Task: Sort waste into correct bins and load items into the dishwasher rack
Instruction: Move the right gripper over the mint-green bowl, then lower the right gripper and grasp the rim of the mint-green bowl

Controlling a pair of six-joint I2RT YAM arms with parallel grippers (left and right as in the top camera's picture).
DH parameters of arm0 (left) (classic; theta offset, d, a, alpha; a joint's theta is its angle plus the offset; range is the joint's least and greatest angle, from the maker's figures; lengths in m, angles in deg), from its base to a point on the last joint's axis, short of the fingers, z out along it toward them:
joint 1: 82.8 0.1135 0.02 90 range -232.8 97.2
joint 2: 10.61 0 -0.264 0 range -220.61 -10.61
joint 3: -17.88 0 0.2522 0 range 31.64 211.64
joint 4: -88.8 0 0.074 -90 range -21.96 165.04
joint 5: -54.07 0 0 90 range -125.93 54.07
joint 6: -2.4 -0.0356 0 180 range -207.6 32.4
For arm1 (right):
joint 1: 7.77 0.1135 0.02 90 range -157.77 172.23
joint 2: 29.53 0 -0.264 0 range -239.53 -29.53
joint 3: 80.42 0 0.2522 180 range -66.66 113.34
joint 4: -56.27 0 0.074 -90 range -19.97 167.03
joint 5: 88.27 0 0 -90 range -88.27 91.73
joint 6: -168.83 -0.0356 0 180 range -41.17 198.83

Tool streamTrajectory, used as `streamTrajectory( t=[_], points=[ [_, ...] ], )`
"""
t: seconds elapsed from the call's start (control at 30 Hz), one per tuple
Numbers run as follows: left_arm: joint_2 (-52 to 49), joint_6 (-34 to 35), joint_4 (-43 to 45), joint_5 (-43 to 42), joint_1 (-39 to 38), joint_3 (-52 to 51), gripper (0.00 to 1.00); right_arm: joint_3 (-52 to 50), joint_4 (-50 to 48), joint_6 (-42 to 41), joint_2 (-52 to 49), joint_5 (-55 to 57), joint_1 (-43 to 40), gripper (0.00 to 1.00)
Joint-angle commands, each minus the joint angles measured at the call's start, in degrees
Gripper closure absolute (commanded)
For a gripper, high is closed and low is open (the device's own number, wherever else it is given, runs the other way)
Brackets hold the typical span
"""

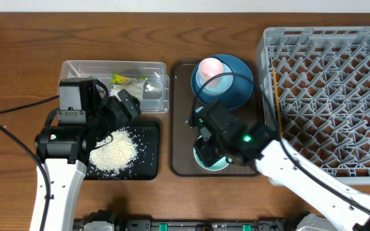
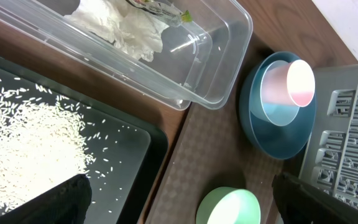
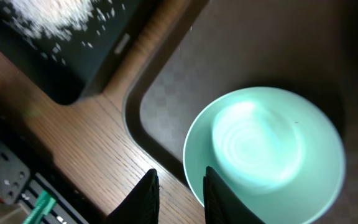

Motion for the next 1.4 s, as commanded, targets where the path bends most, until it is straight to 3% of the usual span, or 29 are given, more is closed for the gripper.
streamTrajectory(
  t=[0.0, 0.33, 1.13, 1.37],
  points=[
    [-0.07, -0.81, 0.07, 0.33, 0.28, 0.46, 0.04, 0.11, -0.11, -0.26, -2.47, 1.73, 1.46, 0.77],
    [-0.07, -0.81, 0.07, 0.33, 0.28, 0.46, 0.04, 0.11, 0.59, -0.28, -8.79, 1.75, 3.5, 0.78],
    [-0.07, -0.81, 0.07, 0.33, 0.28, 0.46, 0.04, 0.09, 4.26, 0.13, -9.35, 1.73, 3.72, 0.73],
    [-0.07, -0.81, 0.07, 0.33, 0.28, 0.46, 0.04, 0.09, 4.83, 4.22, -9.38, 1.77, 4.94, 0.71]
  ],
)
